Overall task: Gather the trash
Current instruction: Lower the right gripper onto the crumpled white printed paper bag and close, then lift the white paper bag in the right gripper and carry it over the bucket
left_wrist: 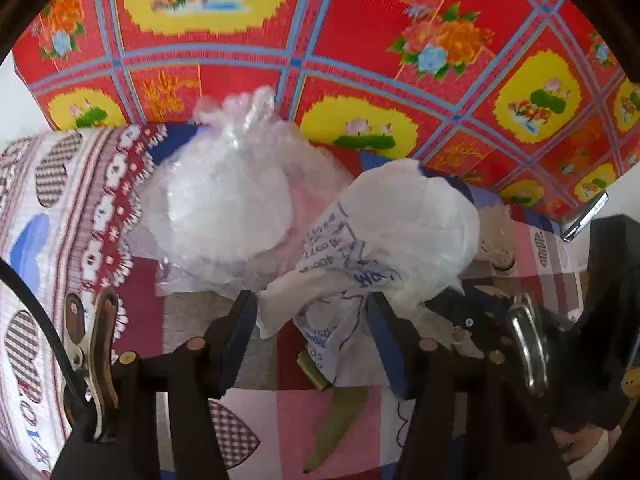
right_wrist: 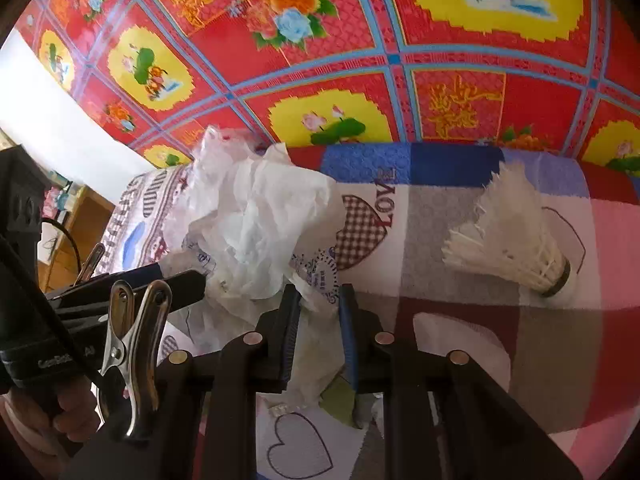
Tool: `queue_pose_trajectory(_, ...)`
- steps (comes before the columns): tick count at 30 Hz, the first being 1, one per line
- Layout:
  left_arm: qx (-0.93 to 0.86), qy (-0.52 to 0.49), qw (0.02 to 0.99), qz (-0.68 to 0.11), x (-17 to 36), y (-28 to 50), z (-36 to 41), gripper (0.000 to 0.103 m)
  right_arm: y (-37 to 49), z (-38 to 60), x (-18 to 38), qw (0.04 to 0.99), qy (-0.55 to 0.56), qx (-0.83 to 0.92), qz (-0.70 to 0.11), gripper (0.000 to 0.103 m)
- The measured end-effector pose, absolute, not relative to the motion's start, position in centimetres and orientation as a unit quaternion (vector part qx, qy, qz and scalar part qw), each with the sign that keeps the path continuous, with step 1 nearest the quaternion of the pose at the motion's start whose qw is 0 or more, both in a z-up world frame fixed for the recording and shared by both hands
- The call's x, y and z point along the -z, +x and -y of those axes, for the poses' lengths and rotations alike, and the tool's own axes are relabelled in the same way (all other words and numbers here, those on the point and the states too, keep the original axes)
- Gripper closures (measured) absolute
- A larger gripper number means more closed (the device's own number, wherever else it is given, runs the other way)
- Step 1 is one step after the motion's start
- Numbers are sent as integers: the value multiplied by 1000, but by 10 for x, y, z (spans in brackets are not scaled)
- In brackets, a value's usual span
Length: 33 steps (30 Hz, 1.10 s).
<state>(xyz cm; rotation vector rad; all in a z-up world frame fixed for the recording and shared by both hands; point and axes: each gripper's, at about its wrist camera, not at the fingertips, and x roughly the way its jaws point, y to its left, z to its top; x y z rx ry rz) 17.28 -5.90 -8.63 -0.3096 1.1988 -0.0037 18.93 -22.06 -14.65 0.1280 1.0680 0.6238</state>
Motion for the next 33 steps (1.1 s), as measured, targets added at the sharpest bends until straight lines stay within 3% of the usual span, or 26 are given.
queue_pose_trajectory(21, 17, -172, 799, -576, 119, 190, 80, 47, 201, 222, 166, 802, 82, -296, -512, 82)
queue_pose_trajectory(23, 22, -167, 800, -575, 119, 190, 84, 54, 201, 225, 166, 801, 83, -299, -512, 82)
queue_pose_trajectory(33, 27, -149, 810, -567, 119, 187, 99, 63, 203, 231, 165, 802, 91, -301, -508, 81)
